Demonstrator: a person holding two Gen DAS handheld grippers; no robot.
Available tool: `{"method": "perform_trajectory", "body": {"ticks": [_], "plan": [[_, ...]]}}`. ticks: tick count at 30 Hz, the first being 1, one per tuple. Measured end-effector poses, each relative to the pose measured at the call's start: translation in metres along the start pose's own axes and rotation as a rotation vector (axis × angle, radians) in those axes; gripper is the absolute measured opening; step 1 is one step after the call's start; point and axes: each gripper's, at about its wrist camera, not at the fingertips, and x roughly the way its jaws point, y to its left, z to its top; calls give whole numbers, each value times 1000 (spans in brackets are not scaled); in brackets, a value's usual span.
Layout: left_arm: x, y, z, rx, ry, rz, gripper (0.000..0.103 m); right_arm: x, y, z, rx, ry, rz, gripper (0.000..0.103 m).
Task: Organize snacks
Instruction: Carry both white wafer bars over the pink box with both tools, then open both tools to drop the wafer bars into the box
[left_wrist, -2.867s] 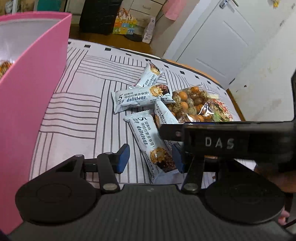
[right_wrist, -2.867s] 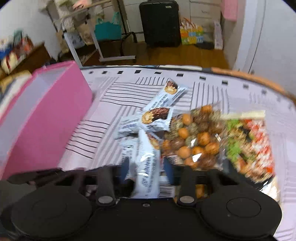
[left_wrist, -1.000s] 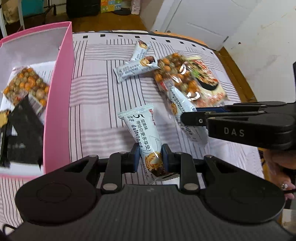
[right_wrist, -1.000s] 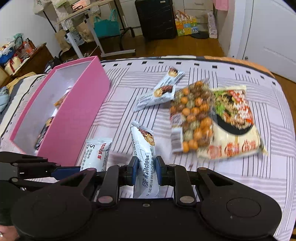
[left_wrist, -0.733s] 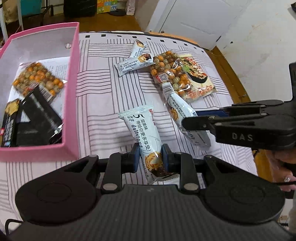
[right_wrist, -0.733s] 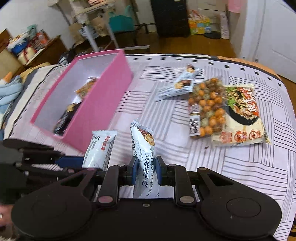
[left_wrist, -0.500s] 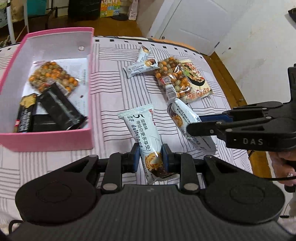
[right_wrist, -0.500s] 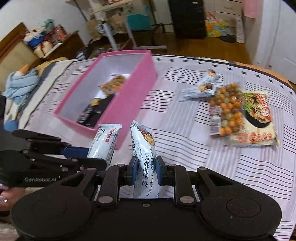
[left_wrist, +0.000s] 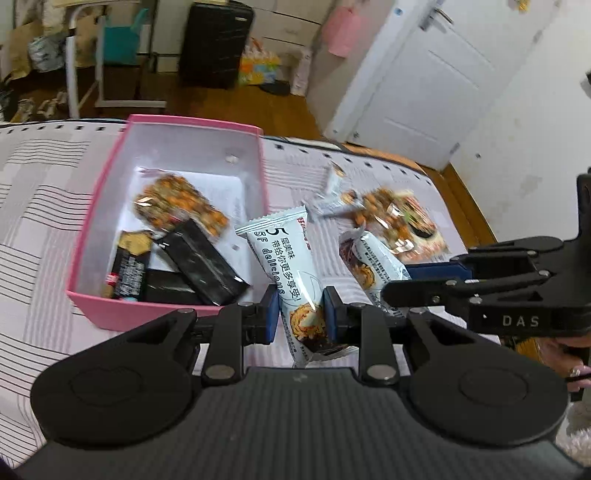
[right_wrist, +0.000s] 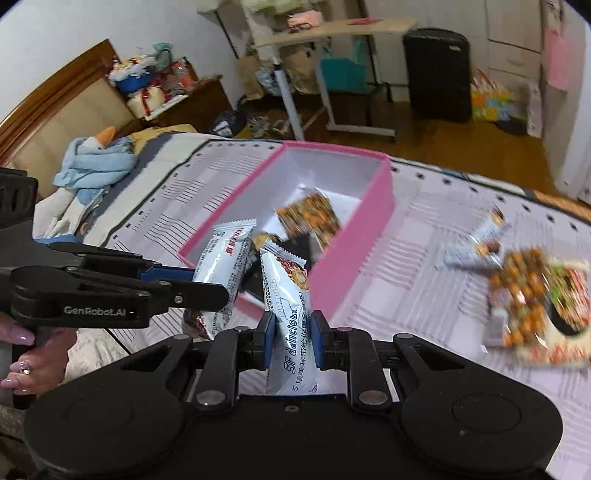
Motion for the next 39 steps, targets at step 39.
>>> {"method": "perform_trajectory", "body": {"ticks": [39], "plan": [[78, 80, 64, -53, 30, 177, 53, 79, -50, 94, -56, -86, -63, 45]]}}
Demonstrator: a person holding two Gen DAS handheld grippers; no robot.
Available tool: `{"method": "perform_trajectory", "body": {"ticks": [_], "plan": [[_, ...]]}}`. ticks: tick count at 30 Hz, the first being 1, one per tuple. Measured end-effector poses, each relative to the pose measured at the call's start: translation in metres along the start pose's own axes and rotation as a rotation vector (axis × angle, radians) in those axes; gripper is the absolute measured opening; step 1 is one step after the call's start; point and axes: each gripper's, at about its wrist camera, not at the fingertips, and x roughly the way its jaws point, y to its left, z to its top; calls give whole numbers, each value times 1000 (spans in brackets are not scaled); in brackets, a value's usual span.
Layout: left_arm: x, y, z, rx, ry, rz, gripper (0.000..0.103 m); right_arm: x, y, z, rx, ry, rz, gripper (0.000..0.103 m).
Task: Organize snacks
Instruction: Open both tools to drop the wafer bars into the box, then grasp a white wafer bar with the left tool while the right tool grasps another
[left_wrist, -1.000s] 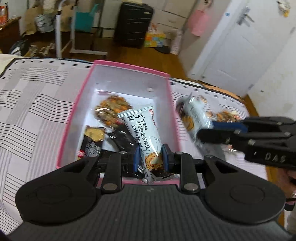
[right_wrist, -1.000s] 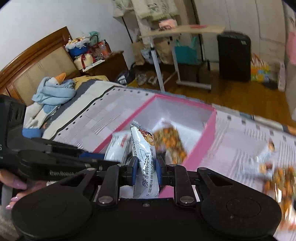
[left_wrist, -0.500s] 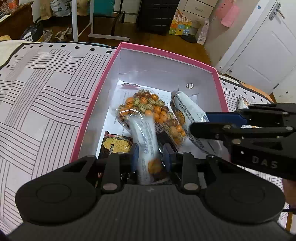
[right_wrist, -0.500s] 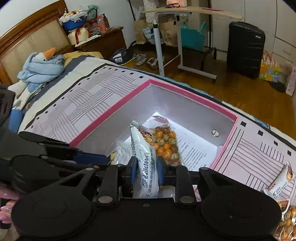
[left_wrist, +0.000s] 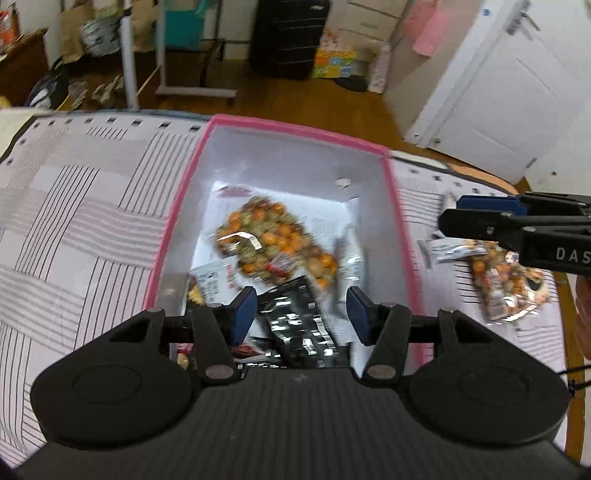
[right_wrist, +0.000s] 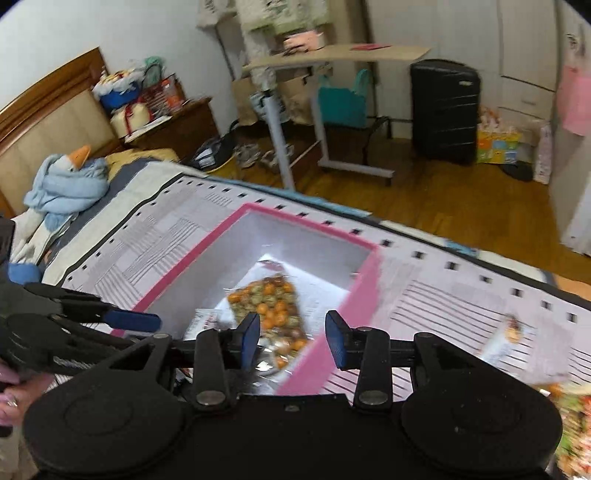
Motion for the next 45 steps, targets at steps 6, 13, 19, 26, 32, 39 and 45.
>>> {"method": "perform_trajectory", "body": {"ticks": [6, 13, 19, 26, 32, 39, 45], "plan": [[-20, -42, 12, 69, -34, -85, 53, -50, -32, -2, 56, -10, -58, 45], [-11, -110, 16, 176, -52, -150, 52, -69, -75, -1, 176, 26, -69, 46], [23, -166, 13, 321, -68, -150, 51, -47, -112, -7, 260, 65, -72, 46], [81, -198, 26, 506, -42, -102, 53, -3, -157, -11, 347, 111, -75, 46], [123, -223, 28, 688, -31, -151, 53, 39, -197, -17, 413, 149, -69, 46], [185, -240, 25, 913, 169, -170, 64, 78, -236, -28, 508, 222, -64, 47], [213, -233, 36, 833, 173, -156, 64, 95, -246, -32, 525, 237, -50, 50]]}}
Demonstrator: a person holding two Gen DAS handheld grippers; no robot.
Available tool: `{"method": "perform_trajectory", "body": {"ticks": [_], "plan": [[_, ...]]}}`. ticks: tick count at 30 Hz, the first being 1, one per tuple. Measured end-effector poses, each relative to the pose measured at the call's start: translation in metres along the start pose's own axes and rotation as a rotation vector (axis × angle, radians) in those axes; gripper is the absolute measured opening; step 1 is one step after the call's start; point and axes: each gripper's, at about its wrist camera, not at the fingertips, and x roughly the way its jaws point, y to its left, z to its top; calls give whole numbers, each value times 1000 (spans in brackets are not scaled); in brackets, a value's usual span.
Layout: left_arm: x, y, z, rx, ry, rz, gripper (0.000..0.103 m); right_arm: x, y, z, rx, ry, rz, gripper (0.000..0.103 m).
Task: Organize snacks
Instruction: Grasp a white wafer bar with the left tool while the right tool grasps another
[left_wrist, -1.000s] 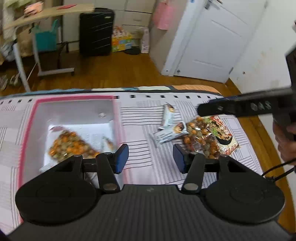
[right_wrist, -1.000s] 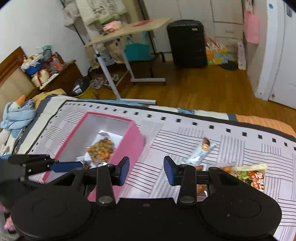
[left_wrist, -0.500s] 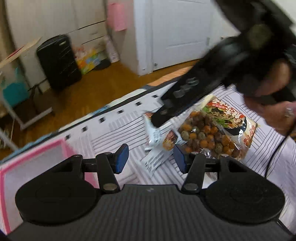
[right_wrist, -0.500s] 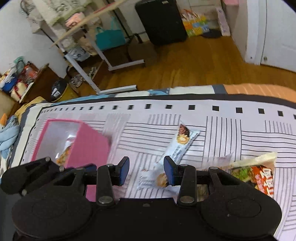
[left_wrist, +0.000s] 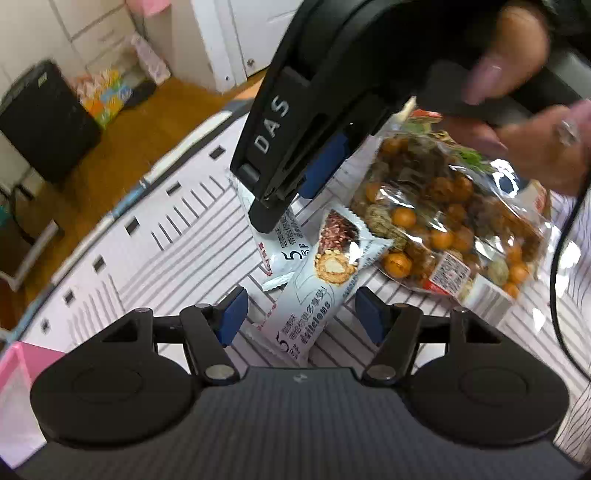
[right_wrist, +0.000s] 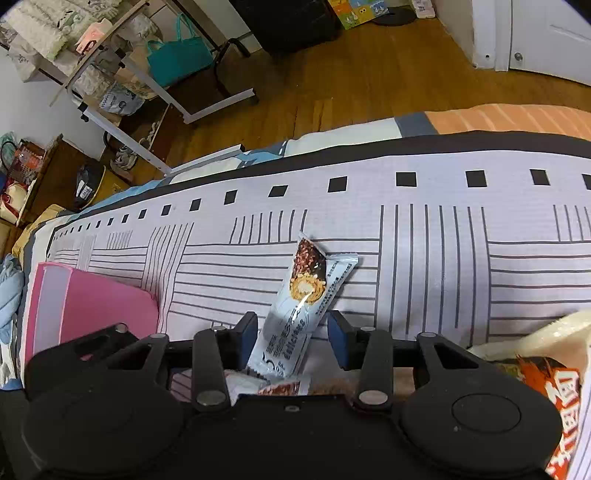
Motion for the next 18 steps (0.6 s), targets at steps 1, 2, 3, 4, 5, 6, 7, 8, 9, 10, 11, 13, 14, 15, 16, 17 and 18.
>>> {"method": "perform_trajectory", "body": {"ticks": [1, 2, 3, 4, 5, 6, 7, 8, 9, 10, 11, 13, 14, 15, 16, 17, 18], "plan": [[4, 2, 0, -11, 4, -13, 64, 3, 0, 1, -4, 2, -7, 51], [9, 2, 0, -14, 11, -20, 64, 6, 0, 1, -9, 5, -16, 51], [15, 0, 2, -11, 25, -21, 64, 10, 1, 3, -15, 9, -25, 51], [20, 2, 2, -13, 37, -12, 64, 14, 1, 3, -19, 11, -33, 51], [22, 3, 2, -33, 43, -5, 61, 17, 1, 3, -23, 8, -37, 51], [24, 4, 3, -64, 49, -12, 57, 18, 2, 2, -30, 0, -37, 51], [23, 7, 4, -107, 56, -26, 47, 18, 3, 1, -36, -8, -40, 50], [22, 10, 4, -128, 58, -31, 37, 18, 4, 0, -42, -15, -43, 46], [20, 10, 5, -127, 63, -31, 33, 17, 5, -2, -51, -21, -39, 32], [20, 10, 5, -133, 71, -30, 29, 16, 5, -3, -55, -29, -27, 32], [19, 11, 4, -147, 79, -30, 28, 14, 6, -4, -57, -36, -29, 32], [17, 11, 3, -179, 93, -36, 27, 10, 10, -7, -82, -51, -42, 31], [15, 11, 3, -196, 98, -40, 27, 8, 12, -9, -92, -59, -43, 31], [14, 12, 1, -215, 105, -42, 27, 6, 14, -10, -96, -64, -43, 30], [11, 13, 0, -235, 112, -43, 27, 2, 16, -12, -100, -73, -37, 30], [7, 13, -1, -249, 111, -43, 27, -2, 19, -14, -109, -83, -34, 30], [4, 13, -2, -259, 105, -45, 27, -6, 23, -16, -117, -94, -34, 30]]}}
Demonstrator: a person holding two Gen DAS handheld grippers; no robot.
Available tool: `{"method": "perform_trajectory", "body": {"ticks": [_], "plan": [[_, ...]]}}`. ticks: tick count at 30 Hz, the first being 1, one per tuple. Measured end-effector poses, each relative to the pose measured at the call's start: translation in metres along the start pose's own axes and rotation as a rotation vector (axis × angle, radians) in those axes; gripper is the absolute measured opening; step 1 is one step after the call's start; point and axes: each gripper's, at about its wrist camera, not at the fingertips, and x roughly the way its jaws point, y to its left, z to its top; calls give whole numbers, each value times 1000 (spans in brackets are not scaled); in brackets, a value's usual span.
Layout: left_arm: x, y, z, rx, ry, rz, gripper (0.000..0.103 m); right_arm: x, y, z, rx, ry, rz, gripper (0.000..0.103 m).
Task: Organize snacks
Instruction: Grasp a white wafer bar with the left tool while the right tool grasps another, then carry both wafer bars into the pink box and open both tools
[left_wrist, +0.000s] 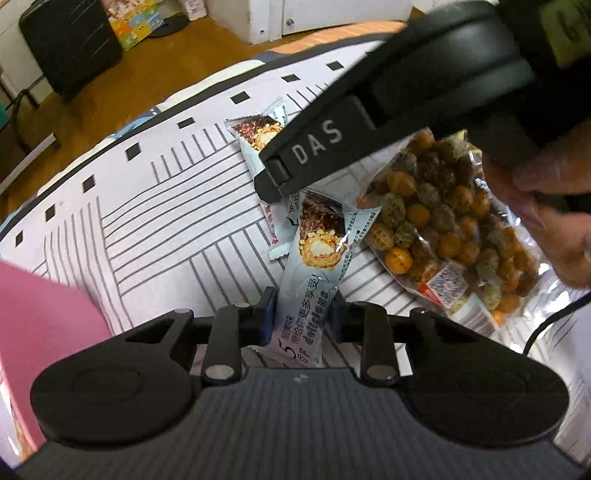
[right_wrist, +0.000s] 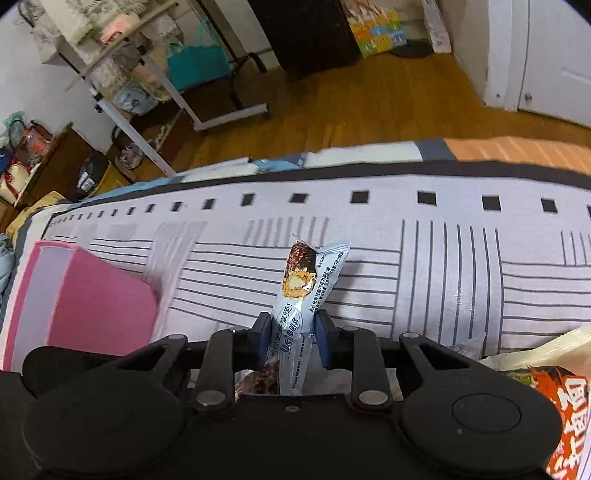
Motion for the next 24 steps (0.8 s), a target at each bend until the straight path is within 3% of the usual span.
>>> {"method": "perform_trajectory", "body": {"ticks": [14, 24], "plan": [[-86, -18, -42, -81, -61, -95, 27, -72, 48, -37, -104, -102, 25, 30], [-129, -26, -93, -114, -42, -140, 27, -114, 75, -84, -208, -57, -17, 30]]}}
